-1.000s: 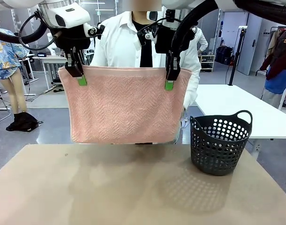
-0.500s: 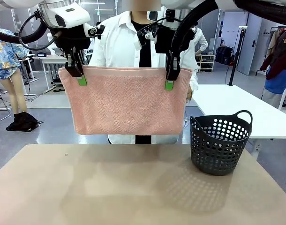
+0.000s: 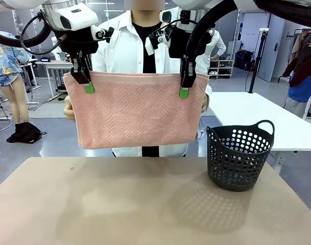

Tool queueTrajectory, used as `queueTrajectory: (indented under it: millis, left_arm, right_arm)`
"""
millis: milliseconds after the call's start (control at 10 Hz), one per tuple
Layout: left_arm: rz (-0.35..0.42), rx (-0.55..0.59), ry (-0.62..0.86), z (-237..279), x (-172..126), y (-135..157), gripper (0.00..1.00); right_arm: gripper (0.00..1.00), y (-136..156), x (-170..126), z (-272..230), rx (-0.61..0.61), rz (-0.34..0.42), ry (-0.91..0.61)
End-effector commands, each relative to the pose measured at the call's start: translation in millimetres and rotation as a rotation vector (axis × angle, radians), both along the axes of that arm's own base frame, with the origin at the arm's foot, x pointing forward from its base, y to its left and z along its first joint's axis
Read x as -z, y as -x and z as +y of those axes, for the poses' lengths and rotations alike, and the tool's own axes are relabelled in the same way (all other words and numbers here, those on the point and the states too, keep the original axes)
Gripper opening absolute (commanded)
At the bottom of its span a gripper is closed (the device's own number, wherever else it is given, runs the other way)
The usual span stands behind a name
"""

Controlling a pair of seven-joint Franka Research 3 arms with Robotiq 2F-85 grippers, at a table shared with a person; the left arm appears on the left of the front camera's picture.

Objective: Fold the towel.
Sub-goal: Release the end of the 100 cm Hotel Towel you were holding.

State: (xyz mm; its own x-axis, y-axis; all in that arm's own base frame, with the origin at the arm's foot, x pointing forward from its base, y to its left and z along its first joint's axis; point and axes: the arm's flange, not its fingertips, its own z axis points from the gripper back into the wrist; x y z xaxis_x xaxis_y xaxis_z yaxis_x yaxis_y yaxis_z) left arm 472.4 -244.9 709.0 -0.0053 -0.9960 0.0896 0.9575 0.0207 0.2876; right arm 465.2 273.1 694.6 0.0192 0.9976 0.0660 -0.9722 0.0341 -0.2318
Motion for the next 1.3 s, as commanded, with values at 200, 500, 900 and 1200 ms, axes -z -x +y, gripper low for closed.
queueTrajectory:
  millis: [200, 500, 900, 1200]
  left_arm:
    - [-0.002, -0.001, 0.001, 0.9, -1.5, 0.5, 0.00]
    - [-0.002, -0.001, 0.001, 0.9, -1.5, 0.5, 0.00]
    - [-0.002, -0.001, 0.001, 0.9, -1.5, 0.5, 0.00]
    - [-0.002, -0.001, 0.001, 0.9, -1.5, 0.5, 0.00]
  right_arm:
    - [0.00, 0.9, -1.3, -0.9, 0.001, -0.002, 0.002]
    - [0.00, 0.9, -1.3, -0.9, 0.001, -0.002, 0.002]
    - [0.00, 0.9, -1.3, -0.9, 0.001, -0.002, 0.002]
    - [0.00, 0.9, -1.3, -0.9, 0.001, -0.002, 0.002]
